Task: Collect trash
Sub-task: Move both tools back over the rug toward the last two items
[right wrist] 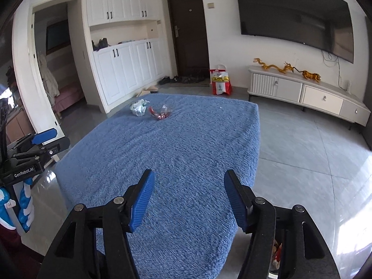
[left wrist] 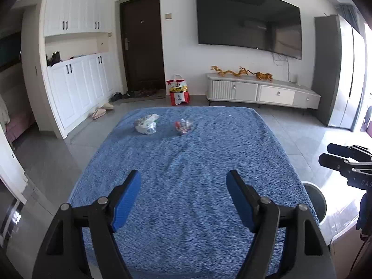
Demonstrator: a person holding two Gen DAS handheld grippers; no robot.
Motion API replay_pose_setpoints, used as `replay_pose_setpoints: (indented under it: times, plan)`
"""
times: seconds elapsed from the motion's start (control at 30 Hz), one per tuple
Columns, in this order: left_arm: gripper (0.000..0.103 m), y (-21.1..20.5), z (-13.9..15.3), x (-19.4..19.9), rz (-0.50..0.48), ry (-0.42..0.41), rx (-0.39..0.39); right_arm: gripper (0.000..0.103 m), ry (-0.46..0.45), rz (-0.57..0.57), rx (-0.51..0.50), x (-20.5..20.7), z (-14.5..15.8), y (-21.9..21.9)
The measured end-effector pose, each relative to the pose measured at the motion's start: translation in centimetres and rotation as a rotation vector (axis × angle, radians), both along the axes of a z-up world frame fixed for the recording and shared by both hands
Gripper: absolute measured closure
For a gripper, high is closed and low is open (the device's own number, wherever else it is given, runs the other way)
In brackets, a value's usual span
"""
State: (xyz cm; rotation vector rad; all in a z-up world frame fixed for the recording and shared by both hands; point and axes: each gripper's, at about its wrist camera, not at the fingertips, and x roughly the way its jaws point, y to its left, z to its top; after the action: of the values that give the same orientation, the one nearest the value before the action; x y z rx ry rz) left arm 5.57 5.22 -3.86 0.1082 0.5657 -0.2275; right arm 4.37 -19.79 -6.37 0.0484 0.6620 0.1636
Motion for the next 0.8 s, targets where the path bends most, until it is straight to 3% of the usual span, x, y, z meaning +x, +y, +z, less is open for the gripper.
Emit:
replay_pose_setpoints:
  times: [0.5,0.8]
  plan:
    - [0.027,6.3,-4.3,5.7,0.069,0.111,-0.102,0.035,0.055,0.093,-0.068,7.0,0.0,4.9]
    - [0.027,8.8,-5.9,15.1,0.086,0.134,-0.12,0.032,0.066,0.186,-0.047,16.0,-1.5,7.8]
